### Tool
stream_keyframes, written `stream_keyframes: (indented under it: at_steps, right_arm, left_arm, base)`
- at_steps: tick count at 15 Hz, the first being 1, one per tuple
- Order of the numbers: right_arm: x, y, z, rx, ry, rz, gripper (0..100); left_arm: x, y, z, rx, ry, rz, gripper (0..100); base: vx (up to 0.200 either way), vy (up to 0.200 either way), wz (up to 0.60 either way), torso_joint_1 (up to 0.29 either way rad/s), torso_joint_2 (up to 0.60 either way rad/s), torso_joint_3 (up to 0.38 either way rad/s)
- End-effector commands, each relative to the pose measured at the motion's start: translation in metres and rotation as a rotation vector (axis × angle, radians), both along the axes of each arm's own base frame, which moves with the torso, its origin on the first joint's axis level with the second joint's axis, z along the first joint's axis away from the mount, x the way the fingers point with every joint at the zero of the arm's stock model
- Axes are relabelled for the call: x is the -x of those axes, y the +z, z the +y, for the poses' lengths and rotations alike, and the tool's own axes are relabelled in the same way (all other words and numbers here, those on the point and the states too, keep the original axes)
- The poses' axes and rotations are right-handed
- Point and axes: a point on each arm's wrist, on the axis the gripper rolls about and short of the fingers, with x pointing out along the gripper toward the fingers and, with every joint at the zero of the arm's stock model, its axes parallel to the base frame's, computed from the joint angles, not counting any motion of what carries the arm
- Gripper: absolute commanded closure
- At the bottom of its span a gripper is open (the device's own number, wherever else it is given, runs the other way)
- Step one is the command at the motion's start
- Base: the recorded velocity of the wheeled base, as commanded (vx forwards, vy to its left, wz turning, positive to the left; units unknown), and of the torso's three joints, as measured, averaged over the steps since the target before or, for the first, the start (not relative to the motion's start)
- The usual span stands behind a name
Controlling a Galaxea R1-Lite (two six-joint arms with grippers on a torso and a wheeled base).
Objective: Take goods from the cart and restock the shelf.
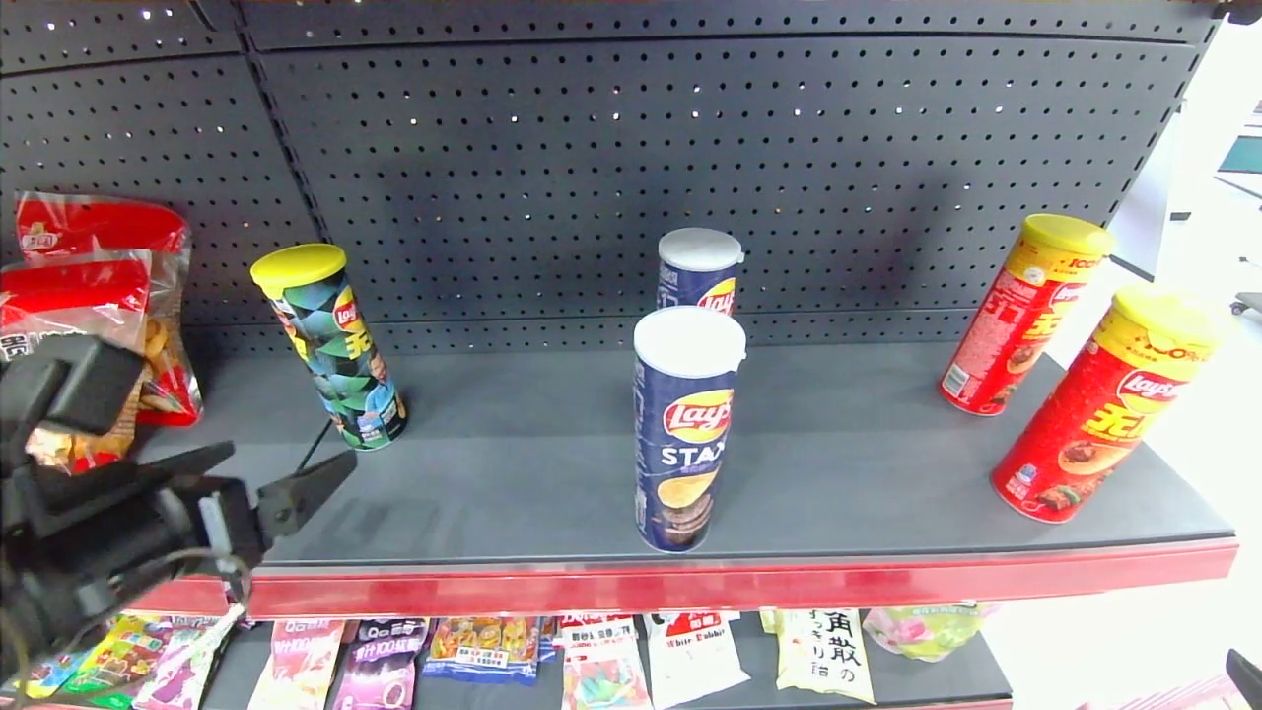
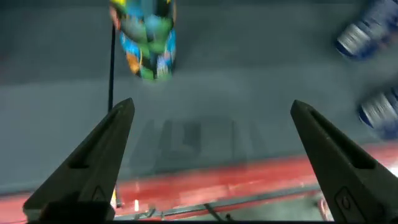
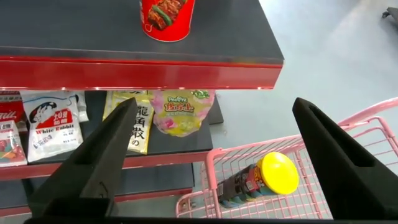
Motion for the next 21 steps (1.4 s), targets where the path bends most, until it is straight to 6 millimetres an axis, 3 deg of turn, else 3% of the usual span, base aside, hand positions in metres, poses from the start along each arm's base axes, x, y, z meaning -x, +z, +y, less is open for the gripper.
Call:
stream_keyframes:
  at_steps: [1,6,13,21]
  right_arm:
    - [-0.001,0.0,0.0,-0.001,0.006,0.006,0]
    - [-0.002,0.0,0.0,-0.006,0.017,0.012,0]
    - [-0.002,-0.002,0.0,-0.008,0.019,0.021,0]
    - [-0.002,-0.001,0.001,-0.012,0.03,0.011,0]
  left_arm:
    - [-0.076,-0.008,-0.045,-0.005,0.026,0.074,0]
    - [-0.088,-0.019,-0.102,-0.014,-0.11,0.188,0]
    - [-0.091,-0.023,-0.123,-0.066,-0.161,0.296,0]
    - [-0.077,-0.035,-0.147,-0.102,-0.276,0.37,0]
  base:
    - [0.0,0.0,0.0,0.0,0.0,0.0]
    - [0.0,0.0,0.0,0.0,0.0,0.0]
    - [0.0,0.0,0.0,0.0,0.0,0.0]
    - [0.0,0.0,0.0,0.0,0.0,0.0]
